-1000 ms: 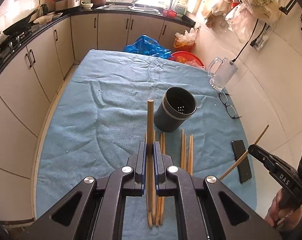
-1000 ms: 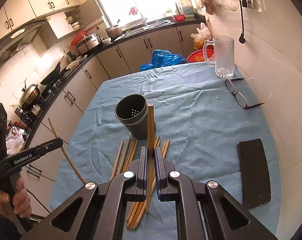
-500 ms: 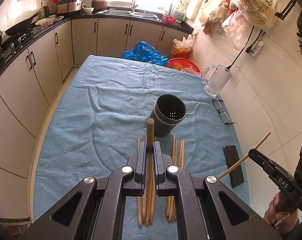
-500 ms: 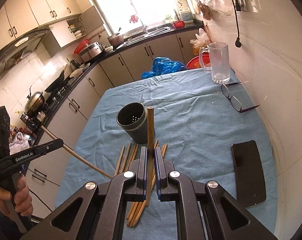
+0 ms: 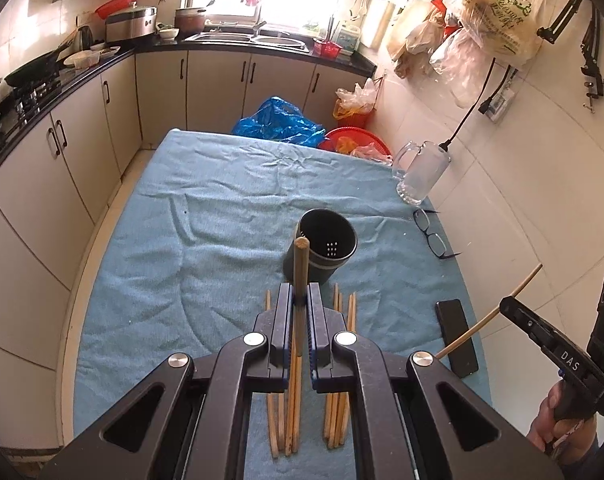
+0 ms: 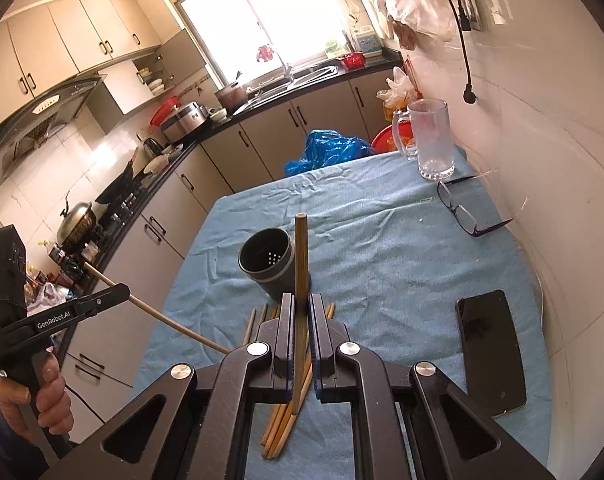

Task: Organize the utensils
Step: 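Lift the chopsticks upright with both tools and carry them over the black cup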

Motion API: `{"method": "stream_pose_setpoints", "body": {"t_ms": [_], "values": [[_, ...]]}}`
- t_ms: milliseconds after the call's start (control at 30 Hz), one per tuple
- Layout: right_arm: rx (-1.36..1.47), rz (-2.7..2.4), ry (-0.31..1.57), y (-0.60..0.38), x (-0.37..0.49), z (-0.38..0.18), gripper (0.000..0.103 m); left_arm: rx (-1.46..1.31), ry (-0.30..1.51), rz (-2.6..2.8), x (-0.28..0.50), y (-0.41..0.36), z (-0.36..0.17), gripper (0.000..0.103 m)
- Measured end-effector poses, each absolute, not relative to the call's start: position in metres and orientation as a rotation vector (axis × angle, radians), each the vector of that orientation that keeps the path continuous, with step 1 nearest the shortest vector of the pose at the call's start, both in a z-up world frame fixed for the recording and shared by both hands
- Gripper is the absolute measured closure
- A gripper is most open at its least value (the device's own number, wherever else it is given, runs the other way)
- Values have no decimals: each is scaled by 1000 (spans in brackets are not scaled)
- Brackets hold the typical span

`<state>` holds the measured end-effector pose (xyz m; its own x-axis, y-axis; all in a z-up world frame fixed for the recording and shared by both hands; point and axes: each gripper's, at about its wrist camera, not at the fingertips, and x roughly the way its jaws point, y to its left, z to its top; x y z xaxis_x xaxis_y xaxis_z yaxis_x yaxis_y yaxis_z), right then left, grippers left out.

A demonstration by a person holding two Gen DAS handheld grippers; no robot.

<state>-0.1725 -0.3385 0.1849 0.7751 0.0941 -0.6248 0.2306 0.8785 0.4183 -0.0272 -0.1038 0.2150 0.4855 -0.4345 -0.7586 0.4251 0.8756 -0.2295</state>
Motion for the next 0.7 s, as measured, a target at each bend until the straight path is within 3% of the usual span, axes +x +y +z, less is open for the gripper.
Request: {"method": "stream_pose_setpoints", "body": {"t_ms": [700], "values": [[524,-16,624,-342,-142,233,96,-27,845,-549,-1,-110,267,97]]}}
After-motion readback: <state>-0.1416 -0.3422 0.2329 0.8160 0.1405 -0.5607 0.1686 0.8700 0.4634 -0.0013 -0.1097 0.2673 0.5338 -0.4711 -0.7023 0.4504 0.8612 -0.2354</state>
